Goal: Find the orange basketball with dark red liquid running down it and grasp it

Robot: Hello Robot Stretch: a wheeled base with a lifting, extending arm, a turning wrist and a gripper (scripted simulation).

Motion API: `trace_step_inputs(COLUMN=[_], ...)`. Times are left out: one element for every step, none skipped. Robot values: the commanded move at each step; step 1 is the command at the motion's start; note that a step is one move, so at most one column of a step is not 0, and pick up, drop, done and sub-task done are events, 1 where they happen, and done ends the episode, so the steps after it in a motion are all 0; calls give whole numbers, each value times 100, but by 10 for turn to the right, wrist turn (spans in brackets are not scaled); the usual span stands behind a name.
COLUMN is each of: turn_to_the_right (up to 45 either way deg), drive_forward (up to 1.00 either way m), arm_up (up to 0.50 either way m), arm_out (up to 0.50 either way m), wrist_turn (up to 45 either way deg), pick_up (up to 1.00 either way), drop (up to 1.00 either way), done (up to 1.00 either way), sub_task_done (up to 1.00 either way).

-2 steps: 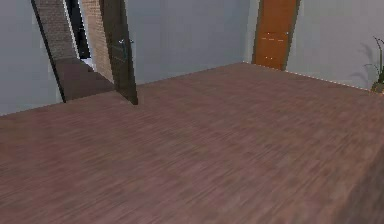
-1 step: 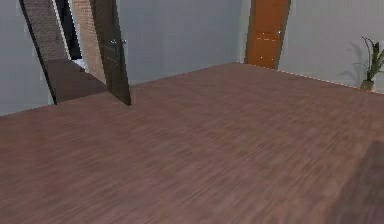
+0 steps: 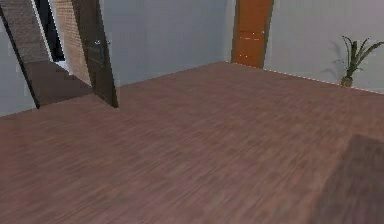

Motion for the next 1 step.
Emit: trace_step_inputs(turn_to_the_right=[0], drive_forward=[50], arm_up=[0], arm_out=[0], wrist_turn=[0], pick_up=[0], drop=[0], done=[0], sub_task_done=[0])
